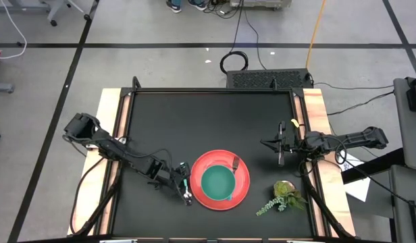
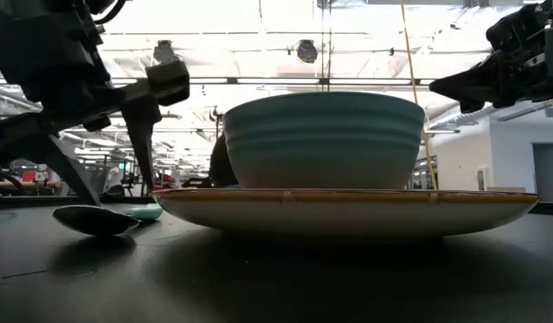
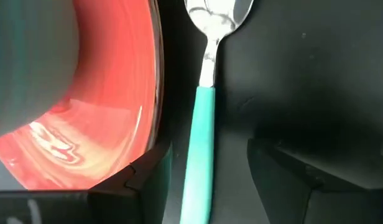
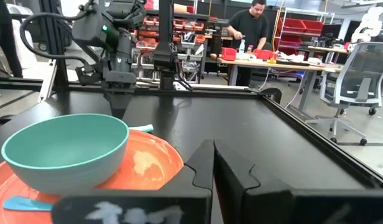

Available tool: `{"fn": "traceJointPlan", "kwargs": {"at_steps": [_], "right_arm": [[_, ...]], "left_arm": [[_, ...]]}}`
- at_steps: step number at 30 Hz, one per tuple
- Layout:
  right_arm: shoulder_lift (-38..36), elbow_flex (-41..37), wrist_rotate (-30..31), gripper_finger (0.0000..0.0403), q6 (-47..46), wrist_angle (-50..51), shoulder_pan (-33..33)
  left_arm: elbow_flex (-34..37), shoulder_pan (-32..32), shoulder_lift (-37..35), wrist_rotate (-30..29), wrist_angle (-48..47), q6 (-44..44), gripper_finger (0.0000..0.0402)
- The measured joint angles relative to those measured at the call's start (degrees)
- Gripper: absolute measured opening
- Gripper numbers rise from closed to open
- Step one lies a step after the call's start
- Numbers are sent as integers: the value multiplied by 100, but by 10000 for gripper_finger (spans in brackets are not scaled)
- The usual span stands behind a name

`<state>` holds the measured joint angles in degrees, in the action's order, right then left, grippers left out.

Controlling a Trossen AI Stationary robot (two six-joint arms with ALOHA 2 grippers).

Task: Set table place
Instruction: Put the light green spoon into the green bowl

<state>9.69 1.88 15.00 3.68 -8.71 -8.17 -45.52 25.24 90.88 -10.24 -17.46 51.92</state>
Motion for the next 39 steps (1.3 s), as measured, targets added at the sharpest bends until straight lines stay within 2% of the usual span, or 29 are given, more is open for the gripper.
{"fn": "traceJointPlan", "kwargs": {"at_steps": [8, 21, 39], "right_arm": [[12, 0, 13, 0, 7, 0, 1], [13, 1, 17, 0, 22, 0, 1], [12, 0, 17, 0, 42, 0, 1]], "left_arm": [[0, 19, -8, -78, 122, 380, 211], [0, 121, -8, 128, 209, 689, 211], [0, 111, -10, 616, 449, 654, 211]]}}
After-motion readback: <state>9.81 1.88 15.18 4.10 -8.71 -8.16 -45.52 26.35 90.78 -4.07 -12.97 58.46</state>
